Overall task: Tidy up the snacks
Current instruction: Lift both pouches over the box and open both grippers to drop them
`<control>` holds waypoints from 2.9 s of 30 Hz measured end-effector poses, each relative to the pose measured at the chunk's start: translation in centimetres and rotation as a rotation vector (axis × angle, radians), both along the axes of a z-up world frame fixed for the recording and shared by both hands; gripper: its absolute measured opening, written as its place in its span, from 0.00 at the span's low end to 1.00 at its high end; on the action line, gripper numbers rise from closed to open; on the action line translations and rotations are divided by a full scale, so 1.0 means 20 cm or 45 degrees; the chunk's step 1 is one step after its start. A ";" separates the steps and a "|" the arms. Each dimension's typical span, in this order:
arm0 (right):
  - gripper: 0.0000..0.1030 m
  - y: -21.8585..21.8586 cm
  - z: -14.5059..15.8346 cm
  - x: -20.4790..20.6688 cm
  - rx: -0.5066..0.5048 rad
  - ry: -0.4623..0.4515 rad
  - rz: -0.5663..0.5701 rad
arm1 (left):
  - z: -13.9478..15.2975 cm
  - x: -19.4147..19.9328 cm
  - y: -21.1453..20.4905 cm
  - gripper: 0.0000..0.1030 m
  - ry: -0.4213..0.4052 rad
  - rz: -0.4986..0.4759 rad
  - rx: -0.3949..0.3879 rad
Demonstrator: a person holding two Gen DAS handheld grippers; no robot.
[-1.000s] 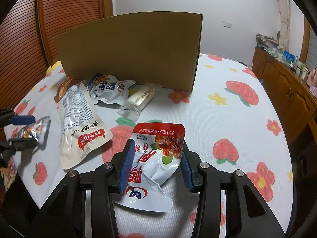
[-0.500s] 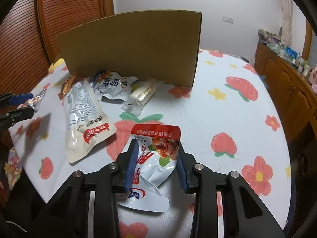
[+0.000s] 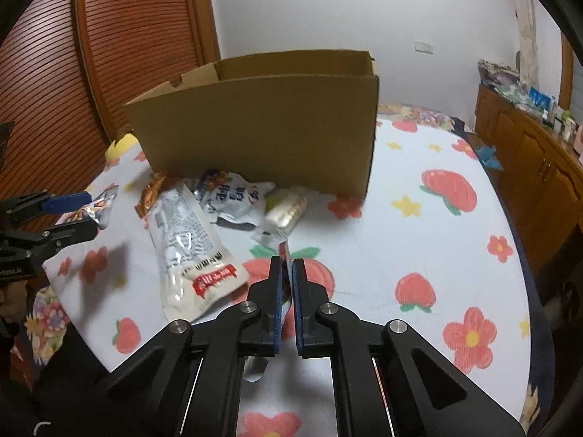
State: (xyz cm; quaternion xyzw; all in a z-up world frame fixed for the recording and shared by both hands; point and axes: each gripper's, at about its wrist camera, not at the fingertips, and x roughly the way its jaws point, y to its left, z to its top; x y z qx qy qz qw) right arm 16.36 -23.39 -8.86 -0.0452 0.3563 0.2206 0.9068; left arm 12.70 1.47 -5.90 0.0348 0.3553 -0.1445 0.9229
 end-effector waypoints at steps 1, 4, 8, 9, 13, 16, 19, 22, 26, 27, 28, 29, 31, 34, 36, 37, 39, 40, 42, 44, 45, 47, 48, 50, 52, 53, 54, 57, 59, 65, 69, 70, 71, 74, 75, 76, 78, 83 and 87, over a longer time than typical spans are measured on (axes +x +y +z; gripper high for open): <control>0.02 0.01 0.01 0.00 -0.002 -0.012 -0.003 | 0.01 0.00 0.00 0.57 -0.008 0.002 -0.003; 0.02 0.01 0.05 -0.01 -0.003 -0.032 0.001 | 0.05 0.01 0.01 0.57 -0.026 0.007 -0.006; 0.02 0.03 0.09 -0.01 -0.034 -0.056 0.022 | 0.09 0.04 0.00 0.57 -0.051 0.006 -0.001; 0.02 0.03 0.10 -0.01 -0.045 -0.068 0.023 | 0.10 0.04 0.00 0.57 -0.055 0.007 -0.001; 0.02 0.03 0.18 -0.01 -0.047 -0.105 0.033 | 0.14 0.05 0.00 0.57 -0.075 0.003 -0.005; 0.02 0.03 0.26 -0.02 -0.047 -0.146 0.041 | 0.18 0.07 -0.01 0.57 -0.096 -0.001 -0.002; 0.02 0.04 0.33 -0.02 -0.050 -0.182 0.056 | 0.23 0.10 -0.03 0.57 -0.121 -0.014 0.003; 0.02 0.05 0.41 -0.02 -0.056 -0.226 0.075 | 0.28 0.14 -0.04 0.57 -0.143 -0.026 0.007; 0.02 0.07 0.49 0.01 -0.060 -0.278 0.097 | 0.32 0.24 -0.04 0.57 -0.170 -0.028 0.016; 0.02 0.08 0.51 0.03 -0.058 -0.289 0.105 | 0.33 0.25 -0.04 0.57 -0.172 -0.027 0.018; 0.02 0.09 0.53 0.04 -0.056 -0.298 0.111 | 0.33 0.27 -0.04 0.57 -0.175 -0.024 0.021; 0.02 0.10 0.54 0.06 -0.053 -0.307 0.117 | 0.35 0.29 -0.03 0.57 -0.183 -0.017 0.023; 0.02 0.11 0.56 0.09 -0.045 -0.319 0.129 | 0.36 0.33 -0.02 0.57 -0.184 -0.011 0.012; 0.02 0.14 0.60 0.16 -0.030 -0.332 0.157 | 0.38 0.40 0.00 0.57 -0.184 0.005 0.011; 0.02 0.17 0.62 0.22 -0.028 -0.342 0.177 | 0.39 0.45 0.01 0.57 -0.181 0.021 0.011; 0.02 0.18 0.63 0.24 -0.029 -0.346 0.181 | 0.39 0.48 0.02 0.57 -0.178 0.030 0.012; 0.02 0.20 0.65 0.31 -0.025 -0.357 0.190 | 0.39 0.53 0.03 0.57 -0.172 0.044 0.010; 0.02 0.21 0.66 0.33 -0.023 -0.361 0.191 | 0.39 0.56 0.04 0.57 -0.167 0.050 0.010; 0.02 0.22 0.67 0.40 -0.029 -0.367 0.198 | 0.39 0.60 0.04 0.57 -0.163 0.057 0.018; 0.02 0.23 0.68 0.44 -0.035 -0.377 0.198 | 0.39 0.65 0.04 0.57 -0.161 0.058 0.024; 0.02 0.23 0.68 0.47 -0.028 -0.378 0.198 | 0.39 0.67 0.04 0.57 -0.159 0.058 0.025; 0.02 0.23 0.68 0.52 -0.026 -0.377 0.194 | 0.38 0.71 0.05 0.57 -0.152 0.061 0.020; 0.02 0.24 0.68 0.55 -0.034 -0.379 0.186 | 0.37 0.72 0.05 0.57 -0.148 0.061 0.018; 0.02 0.24 0.66 0.59 -0.042 -0.369 0.181 | 0.36 0.76 0.05 0.57 -0.137 0.060 0.020; 0.02 0.25 0.63 0.64 -0.063 -0.358 0.174 | 0.34 0.80 0.04 0.57 -0.126 0.056 0.022; 0.02 0.25 0.61 0.66 -0.077 -0.353 0.172 | 0.33 0.81 0.04 0.57 -0.120 0.056 0.022; 0.02 0.26 0.59 0.67 -0.087 -0.343 0.173 | 0.32 0.83 0.04 0.57 -0.115 0.055 0.022; 0.02 0.28 0.53 0.72 -0.119 -0.311 0.174 | 0.31 0.85 0.03 0.57 -0.106 0.048 0.022; 0.02 0.29 0.49 0.74 -0.128 -0.282 0.178 | 0.30 0.87 0.02 0.57 -0.102 0.046 0.019; 0.02 0.29 0.42 0.77 -0.157 -0.222 0.180 | 0.29 0.90 0.02 0.57 -0.093 0.041 0.024; 0.02 0.28 0.40 0.76 -0.154 -0.198 0.178 | 0.28 0.92 0.02 0.57 -0.092 0.037 0.025; 0.02 0.27 0.39 0.76 -0.148 -0.191 0.179 | 0.28 0.92 0.02 0.57 -0.090 0.035 0.027; 0.02 0.27 0.39 0.76 -0.145 -0.185 0.179 | 0.28 0.92 0.02 0.57 -0.089 0.035 0.029; 0.04 0.25 0.37 0.77 -0.134 -0.165 0.180 | 0.27 0.93 0.01 0.57 -0.083 0.035 0.032; 0.04 0.24 0.37 0.77 -0.122 -0.154 0.176 | 0.27 0.93 0.01 0.57 -0.081 0.035 0.033; 0.04 0.23 0.37 0.77 -0.113 -0.147 0.176 | 0.26 0.94 0.00 0.57 -0.079 0.036 0.035; 0.04 0.22 0.37 0.76 -0.111 -0.147 0.172 | 0.26 0.94 0.00 0.57 -0.074 0.035 0.040; 0.07 0.21 0.37 0.75 -0.095 -0.147 0.168 | 0.27 0.97 -0.02 0.57 -0.070 0.037 0.046; 0.09 0.19 0.38 0.74 -0.079 -0.149 0.168 | 0.26 0.98 -0.03 0.58 -0.062 0.042 0.047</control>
